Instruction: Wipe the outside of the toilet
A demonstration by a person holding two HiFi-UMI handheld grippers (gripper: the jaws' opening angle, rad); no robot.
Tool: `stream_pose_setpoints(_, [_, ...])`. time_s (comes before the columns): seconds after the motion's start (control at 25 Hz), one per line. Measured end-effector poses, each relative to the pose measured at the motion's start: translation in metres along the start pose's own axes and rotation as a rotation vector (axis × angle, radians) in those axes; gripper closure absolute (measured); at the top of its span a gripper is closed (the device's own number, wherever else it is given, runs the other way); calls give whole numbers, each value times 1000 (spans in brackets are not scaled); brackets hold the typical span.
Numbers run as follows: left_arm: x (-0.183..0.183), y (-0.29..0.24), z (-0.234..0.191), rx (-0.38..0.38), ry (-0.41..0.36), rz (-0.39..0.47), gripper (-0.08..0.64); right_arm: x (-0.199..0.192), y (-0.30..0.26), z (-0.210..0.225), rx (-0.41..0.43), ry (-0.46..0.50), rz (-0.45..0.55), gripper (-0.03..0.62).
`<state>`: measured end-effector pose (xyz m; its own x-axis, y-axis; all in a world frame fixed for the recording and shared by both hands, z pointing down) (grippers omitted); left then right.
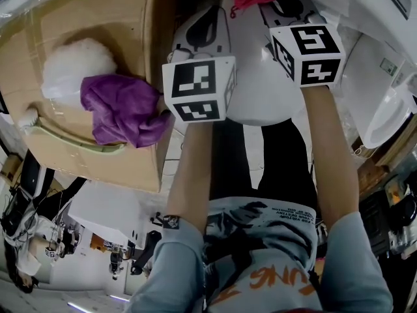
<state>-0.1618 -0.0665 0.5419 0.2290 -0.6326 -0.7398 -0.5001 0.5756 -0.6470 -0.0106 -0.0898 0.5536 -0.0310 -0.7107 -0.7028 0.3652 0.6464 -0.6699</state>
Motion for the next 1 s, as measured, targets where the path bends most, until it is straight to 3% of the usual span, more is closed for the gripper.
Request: stream_pose_setpoints(1.0, [5, -23, 79, -85, -50, -8, 537, -31, 61, 73, -50, -108, 18, 526])
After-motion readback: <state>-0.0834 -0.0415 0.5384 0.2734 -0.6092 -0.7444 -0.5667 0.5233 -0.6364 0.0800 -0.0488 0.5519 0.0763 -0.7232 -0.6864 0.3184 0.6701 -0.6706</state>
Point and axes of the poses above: the fingertips, and each gripper's own axes: y backward along the fingers, z to its right, x out of its top, the point moved 8 cm from there along y, backward along the fingers, and after that the axes turned 8 degrees about -y, right-handed, at the moved point
